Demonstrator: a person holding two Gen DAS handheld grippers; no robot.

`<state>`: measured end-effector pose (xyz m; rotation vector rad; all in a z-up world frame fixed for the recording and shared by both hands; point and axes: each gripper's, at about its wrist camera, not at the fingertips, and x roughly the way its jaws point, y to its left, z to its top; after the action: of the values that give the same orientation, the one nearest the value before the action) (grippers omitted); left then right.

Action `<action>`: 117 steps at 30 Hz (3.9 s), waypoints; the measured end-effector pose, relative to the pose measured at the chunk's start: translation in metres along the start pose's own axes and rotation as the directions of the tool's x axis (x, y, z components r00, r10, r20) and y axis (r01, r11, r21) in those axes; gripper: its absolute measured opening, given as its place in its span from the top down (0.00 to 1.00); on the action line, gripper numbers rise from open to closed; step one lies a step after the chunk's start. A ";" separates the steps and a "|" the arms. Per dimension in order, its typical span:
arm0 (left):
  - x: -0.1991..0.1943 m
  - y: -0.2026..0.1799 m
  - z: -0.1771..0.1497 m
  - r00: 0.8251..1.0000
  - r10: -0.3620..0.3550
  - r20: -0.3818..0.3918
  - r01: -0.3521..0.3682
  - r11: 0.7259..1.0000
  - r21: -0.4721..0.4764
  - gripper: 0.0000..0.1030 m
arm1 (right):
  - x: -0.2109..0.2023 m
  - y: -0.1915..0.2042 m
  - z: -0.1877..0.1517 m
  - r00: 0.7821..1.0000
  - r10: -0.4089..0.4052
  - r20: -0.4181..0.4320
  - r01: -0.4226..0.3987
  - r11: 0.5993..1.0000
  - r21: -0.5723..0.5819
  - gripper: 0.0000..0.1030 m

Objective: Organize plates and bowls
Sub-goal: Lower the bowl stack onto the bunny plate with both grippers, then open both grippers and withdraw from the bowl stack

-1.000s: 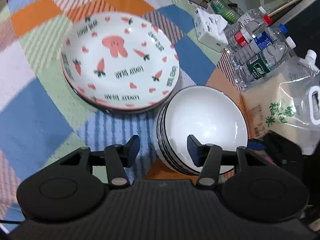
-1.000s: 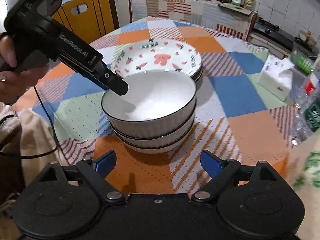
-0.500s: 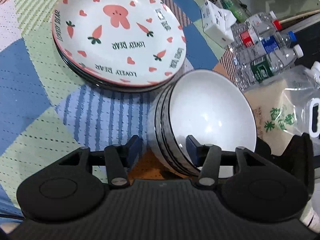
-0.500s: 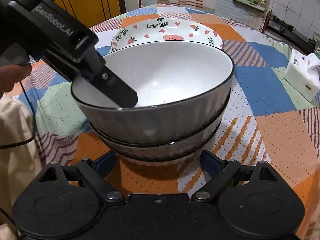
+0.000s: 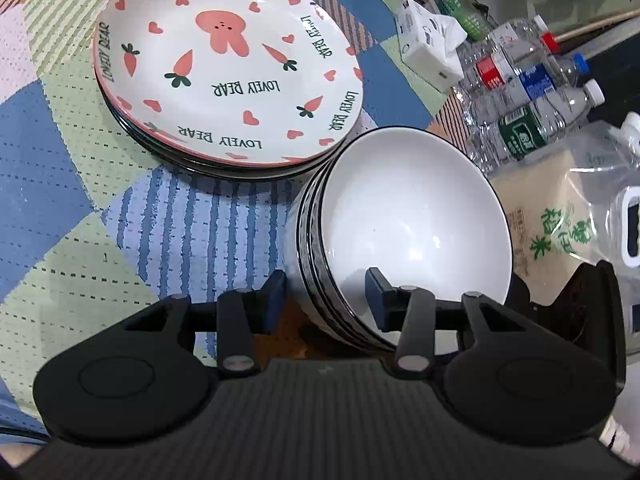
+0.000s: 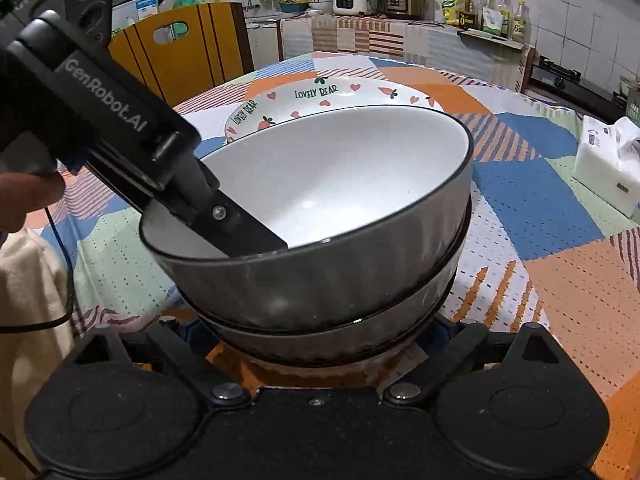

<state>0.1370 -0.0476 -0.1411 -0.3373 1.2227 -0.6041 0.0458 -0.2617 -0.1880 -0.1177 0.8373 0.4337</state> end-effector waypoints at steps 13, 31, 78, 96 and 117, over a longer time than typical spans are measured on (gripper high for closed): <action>-0.037 -0.021 -0.003 0.998 0.045 -0.045 -0.042 0.997 0.068 0.60 | -0.026 0.018 0.001 0.999 0.008 0.036 -0.008 1.000 -0.004 0.06; -0.110 -0.052 0.019 0.994 0.101 0.052 -0.109 0.974 0.200 0.60 | -0.058 0.039 0.046 0.981 -0.022 0.195 0.028 0.999 -0.029 0.06; -0.030 0.036 0.137 0.977 0.165 0.132 -0.179 0.979 0.099 0.59 | 0.086 -0.006 0.126 0.997 -0.061 0.043 0.060 0.998 0.031 0.06; -0.079 0.011 0.092 0.897 0.246 0.367 -0.292 0.954 0.073 0.54 | 0.025 0.009 0.112 0.992 -0.123 -0.014 0.124 0.975 0.186 0.05; -0.195 -0.053 0.005 0.873 0.272 0.405 -0.353 0.925 0.140 0.40 | -0.106 0.055 0.112 0.947 -0.321 -0.020 0.313 0.904 0.292 0.05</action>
<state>0.0871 0.0262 0.0405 -0.0640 0.8053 -0.3568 0.0383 -0.2164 -0.0307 0.0271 0.8280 0.0014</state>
